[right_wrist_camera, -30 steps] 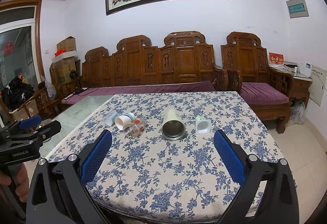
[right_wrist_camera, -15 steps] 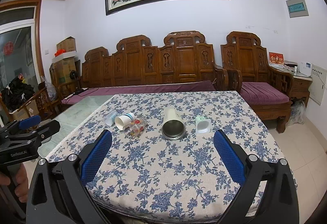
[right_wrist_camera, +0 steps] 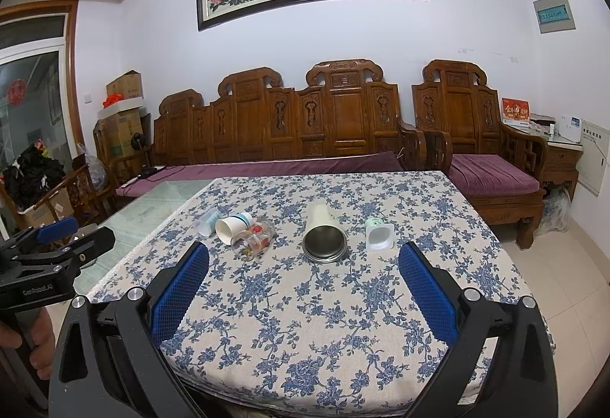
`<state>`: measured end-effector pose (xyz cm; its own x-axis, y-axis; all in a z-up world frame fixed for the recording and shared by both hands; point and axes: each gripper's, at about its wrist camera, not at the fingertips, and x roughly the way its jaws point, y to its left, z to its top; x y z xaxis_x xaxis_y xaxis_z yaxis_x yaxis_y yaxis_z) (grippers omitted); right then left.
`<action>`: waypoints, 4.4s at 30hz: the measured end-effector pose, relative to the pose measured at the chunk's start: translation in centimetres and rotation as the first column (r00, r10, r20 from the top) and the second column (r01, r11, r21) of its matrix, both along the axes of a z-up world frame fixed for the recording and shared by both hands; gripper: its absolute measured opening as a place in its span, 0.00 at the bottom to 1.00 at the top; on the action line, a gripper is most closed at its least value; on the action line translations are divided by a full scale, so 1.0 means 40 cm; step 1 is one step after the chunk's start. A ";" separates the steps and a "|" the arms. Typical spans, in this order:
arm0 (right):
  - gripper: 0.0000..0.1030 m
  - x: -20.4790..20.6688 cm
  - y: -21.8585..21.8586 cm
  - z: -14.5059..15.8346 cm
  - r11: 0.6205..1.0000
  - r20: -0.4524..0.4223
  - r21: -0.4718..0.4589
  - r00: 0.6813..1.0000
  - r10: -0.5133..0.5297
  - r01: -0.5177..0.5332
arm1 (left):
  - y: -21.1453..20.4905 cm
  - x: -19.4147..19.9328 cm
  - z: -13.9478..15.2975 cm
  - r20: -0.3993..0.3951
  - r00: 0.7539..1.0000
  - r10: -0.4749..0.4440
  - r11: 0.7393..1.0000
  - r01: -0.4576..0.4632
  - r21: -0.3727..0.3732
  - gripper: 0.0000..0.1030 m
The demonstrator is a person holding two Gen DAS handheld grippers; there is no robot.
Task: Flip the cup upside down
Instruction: 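Move the left gripper to the white paper cup and close on it, then lift the white paper cup with the left gripper and lay it down on its side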
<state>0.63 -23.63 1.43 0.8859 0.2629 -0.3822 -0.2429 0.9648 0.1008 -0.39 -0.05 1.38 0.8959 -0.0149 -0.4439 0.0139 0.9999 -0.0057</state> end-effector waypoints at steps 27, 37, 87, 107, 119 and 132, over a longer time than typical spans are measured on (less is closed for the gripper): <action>0.97 0.158 0.046 -0.116 0.997 -0.126 -0.024 0.990 0.066 -0.069 | 0.088 0.173 -0.089 -0.155 0.988 -0.012 0.999 0.017 0.030 0.92; 0.97 0.341 0.096 -0.198 0.992 -0.200 -0.064 0.975 0.095 -0.109 | 0.135 0.331 -0.152 -0.246 0.969 0.005 0.995 0.020 0.100 0.92; 0.93 0.567 0.201 -0.437 0.976 -0.440 0.008 0.875 0.201 -0.219 | 0.185 1.111 -0.481 -0.727 0.686 -0.028 0.978 0.168 0.122 0.54; 0.93 0.459 0.081 -0.363 0.993 -0.377 0.008 0.920 0.110 -0.115 | 0.070 0.736 -0.259 -0.576 0.800 -0.168 0.974 0.226 0.030 0.54; 0.93 0.402 0.000 -0.370 0.999 -0.375 -0.011 0.926 0.043 -0.051 | -0.085 0.572 -0.382 -0.591 0.759 -0.272 0.958 0.272 -0.091 0.54; 0.93 0.396 -0.044 -0.380 1.000 -0.390 -0.019 0.921 0.003 -0.012 | -0.132 0.550 -0.456 -0.606 0.751 -0.262 0.962 0.252 -0.105 0.55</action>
